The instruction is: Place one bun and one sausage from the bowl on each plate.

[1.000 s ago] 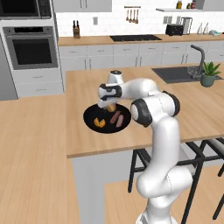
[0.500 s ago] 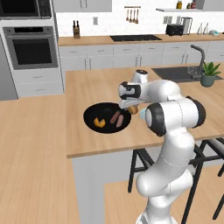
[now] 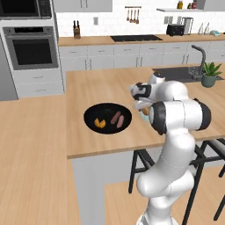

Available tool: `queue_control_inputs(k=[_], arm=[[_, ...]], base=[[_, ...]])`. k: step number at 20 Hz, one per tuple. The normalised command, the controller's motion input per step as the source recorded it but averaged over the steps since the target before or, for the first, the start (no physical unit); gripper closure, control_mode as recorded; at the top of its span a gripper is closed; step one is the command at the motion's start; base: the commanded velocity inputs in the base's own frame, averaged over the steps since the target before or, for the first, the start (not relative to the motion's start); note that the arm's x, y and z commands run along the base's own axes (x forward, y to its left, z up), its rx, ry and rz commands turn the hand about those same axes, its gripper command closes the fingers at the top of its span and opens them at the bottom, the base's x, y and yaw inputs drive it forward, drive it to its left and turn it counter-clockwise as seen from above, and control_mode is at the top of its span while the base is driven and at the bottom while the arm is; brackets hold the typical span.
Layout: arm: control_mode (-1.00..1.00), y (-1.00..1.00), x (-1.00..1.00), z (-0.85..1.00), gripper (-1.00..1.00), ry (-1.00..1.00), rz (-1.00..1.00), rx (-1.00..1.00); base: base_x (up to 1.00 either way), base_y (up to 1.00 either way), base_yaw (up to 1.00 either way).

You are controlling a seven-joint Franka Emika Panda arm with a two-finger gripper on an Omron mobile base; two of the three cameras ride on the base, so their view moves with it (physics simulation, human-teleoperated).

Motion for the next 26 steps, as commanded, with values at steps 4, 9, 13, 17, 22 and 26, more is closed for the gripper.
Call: queue_control_inputs(k=[4, 9, 13, 17, 22, 26], arm=[[-1.0, -0.52, 0.29, -0.01, 1.0, 0.0, 0.0, 0.0], [-1.0, -0.49, 0.06, -0.3, 1.0, 0.04, 0.0, 0.0], [-1.0, -0.4, 0.03, -0.32, 1.0, 0.08, 0.0, 0.0], [-1.0, -0.23, 0.12, -0.16, 1.0, 0.08, 0.0, 0.0], [-1.0, -0.14, 0.22, -0.26, 1.0, 0.04, 0.0, 0.0], [-1.0, -0.01, 0.41, -0.33, 1.0, 0.05, 0.0, 0.0]], base=[[0.0, 0.0, 0.0], [0.0, 0.0, 0.0], [0.0, 0.0, 0.0], [0.0, 0.0, 0.0], [0.0, 0.0, 0.0], [0.0, 0.0, 0.0]])
